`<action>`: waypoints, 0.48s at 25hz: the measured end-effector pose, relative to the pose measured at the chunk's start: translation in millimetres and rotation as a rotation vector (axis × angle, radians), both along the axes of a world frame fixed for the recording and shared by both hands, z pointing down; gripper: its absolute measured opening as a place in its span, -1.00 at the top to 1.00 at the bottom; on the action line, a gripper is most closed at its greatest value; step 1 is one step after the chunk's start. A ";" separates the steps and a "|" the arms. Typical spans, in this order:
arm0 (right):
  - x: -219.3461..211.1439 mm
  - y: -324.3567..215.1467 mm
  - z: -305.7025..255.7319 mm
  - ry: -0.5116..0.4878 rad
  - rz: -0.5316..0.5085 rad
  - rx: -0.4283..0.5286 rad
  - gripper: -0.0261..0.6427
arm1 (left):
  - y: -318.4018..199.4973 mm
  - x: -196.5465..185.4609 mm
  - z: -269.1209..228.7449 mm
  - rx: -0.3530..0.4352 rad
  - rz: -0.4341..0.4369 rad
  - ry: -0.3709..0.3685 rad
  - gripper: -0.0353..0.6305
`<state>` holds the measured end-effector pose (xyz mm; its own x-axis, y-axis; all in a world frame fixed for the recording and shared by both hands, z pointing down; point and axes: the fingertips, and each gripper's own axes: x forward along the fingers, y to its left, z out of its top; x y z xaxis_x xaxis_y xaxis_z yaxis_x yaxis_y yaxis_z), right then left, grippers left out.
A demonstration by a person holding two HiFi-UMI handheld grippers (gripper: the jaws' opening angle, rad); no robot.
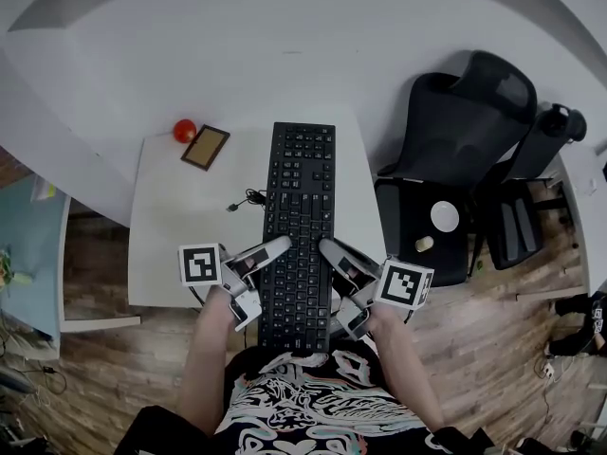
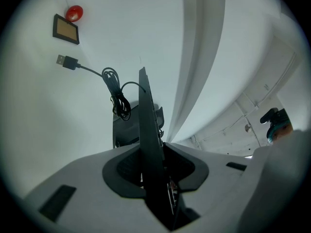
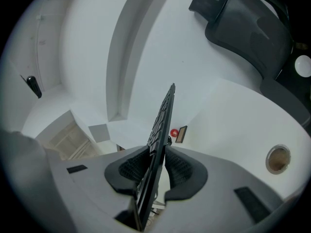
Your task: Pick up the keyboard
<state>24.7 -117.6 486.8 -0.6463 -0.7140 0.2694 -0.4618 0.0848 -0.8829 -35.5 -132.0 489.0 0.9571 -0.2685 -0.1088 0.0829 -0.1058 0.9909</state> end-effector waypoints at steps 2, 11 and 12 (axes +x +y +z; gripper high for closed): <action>0.9 0.7 0.4 0.003 0.003 -0.004 0.57 | -0.2 -0.3 -0.3 -0.002 -0.003 0.001 0.58; 2.2 0.0 -0.8 0.016 -0.003 0.010 0.57 | -0.1 0.5 -1.0 -0.008 -0.006 -0.001 0.58; 2.2 -0.2 -0.9 0.016 -0.003 0.009 0.57 | -0.3 0.6 -1.2 -0.008 -0.005 -0.001 0.57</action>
